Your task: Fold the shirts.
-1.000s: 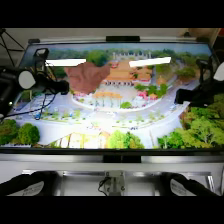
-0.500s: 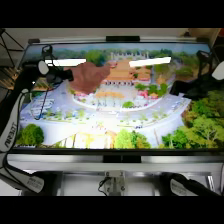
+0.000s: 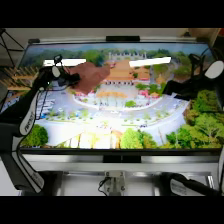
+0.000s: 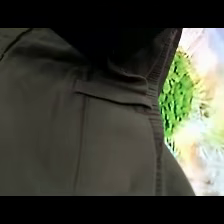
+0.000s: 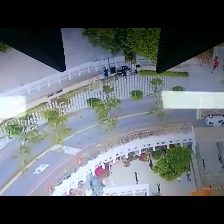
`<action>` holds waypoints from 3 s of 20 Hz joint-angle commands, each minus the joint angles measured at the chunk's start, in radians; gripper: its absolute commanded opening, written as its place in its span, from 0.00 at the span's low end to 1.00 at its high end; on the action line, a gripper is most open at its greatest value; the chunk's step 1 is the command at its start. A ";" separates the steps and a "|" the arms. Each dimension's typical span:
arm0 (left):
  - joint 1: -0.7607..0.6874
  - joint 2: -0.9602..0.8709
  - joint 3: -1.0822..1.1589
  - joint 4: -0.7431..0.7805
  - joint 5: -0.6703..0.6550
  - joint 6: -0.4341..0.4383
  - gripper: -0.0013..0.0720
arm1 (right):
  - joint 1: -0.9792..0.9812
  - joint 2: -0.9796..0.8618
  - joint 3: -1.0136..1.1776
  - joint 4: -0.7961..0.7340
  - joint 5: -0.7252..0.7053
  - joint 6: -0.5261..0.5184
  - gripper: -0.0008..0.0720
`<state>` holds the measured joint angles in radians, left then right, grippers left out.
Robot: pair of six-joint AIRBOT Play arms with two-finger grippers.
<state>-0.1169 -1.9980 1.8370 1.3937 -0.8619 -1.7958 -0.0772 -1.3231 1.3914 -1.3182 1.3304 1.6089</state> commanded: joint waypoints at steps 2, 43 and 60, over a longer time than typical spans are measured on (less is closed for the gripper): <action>-0.028 0.164 0.018 -0.006 0.062 0.084 0.06 | 0.000 0.005 0.002 0.017 0.031 -0.029 0.94; -0.306 0.357 -0.577 -0.369 -0.216 0.256 0.99 | -0.001 0.325 -0.369 -0.020 0.159 -0.144 0.95; -0.349 0.364 -0.543 -0.500 -0.178 0.352 0.07 | 0.161 0.484 -0.961 0.135 0.129 -0.075 0.95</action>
<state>-0.4698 -1.6737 1.2903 0.8864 -1.0203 -1.4528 0.0147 -0.8841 0.5571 -1.2087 1.4857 1.4975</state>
